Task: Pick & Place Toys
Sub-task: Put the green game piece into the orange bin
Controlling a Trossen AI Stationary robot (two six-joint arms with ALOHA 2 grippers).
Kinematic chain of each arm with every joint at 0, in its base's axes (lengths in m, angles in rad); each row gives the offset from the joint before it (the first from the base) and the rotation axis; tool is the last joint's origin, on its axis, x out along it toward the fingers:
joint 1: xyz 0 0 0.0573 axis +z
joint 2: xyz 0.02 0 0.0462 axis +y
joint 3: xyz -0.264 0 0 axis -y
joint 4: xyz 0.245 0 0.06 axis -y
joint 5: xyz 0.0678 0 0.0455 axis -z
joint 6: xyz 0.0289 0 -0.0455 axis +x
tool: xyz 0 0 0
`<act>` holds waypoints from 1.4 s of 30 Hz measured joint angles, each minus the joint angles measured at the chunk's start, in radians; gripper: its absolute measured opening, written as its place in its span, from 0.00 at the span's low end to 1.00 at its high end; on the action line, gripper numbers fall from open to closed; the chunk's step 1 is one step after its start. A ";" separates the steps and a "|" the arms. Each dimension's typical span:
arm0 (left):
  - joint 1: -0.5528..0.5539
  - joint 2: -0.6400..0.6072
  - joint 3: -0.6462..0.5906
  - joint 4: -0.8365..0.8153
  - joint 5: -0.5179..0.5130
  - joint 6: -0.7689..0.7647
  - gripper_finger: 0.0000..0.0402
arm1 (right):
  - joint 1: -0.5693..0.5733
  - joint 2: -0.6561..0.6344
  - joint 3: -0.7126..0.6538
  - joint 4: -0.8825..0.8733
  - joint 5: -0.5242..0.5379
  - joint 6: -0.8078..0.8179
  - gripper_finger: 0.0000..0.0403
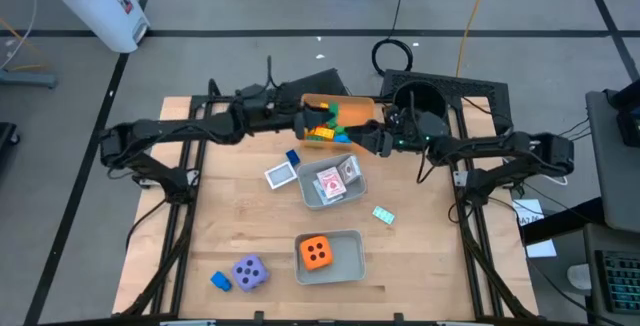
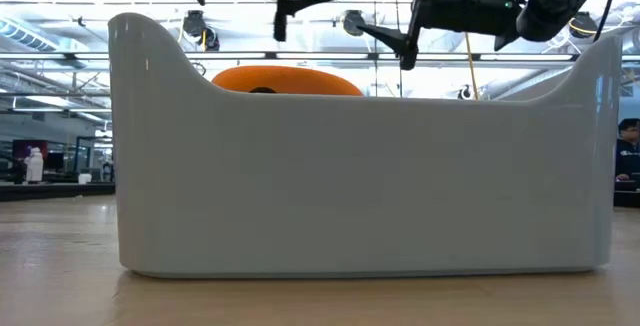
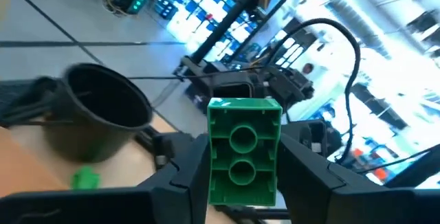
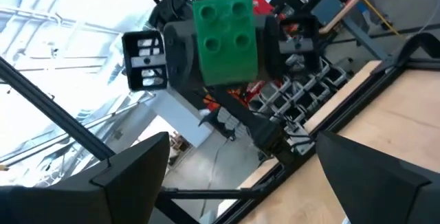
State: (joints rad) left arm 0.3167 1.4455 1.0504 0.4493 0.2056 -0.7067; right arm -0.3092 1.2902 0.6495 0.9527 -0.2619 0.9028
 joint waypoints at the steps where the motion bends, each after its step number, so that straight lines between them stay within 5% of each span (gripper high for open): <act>1: -0.008 0.015 0.000 0.023 -0.001 -0.017 0.34 | 0.000 0.004 0.000 0.008 0.000 -0.002 0.90; 15: -0.079 0.170 0.074 0.131 0.004 -0.085 0.36 | 0.004 0.002 0.000 0.024 -0.001 -0.025 0.79; 27: -0.083 0.182 0.092 0.102 0.030 -0.084 0.37 | 0.004 0.001 0.000 0.037 -0.004 -0.034 0.69; 42: -0.081 0.182 0.092 0.068 0.022 -0.072 0.37 | 0.003 0.001 0.000 0.032 -0.001 -0.052 0.40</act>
State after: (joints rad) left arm 0.2356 1.6272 1.1419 0.5174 0.2278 -0.7792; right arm -0.3058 1.2915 0.6495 0.9846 -0.2631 0.8511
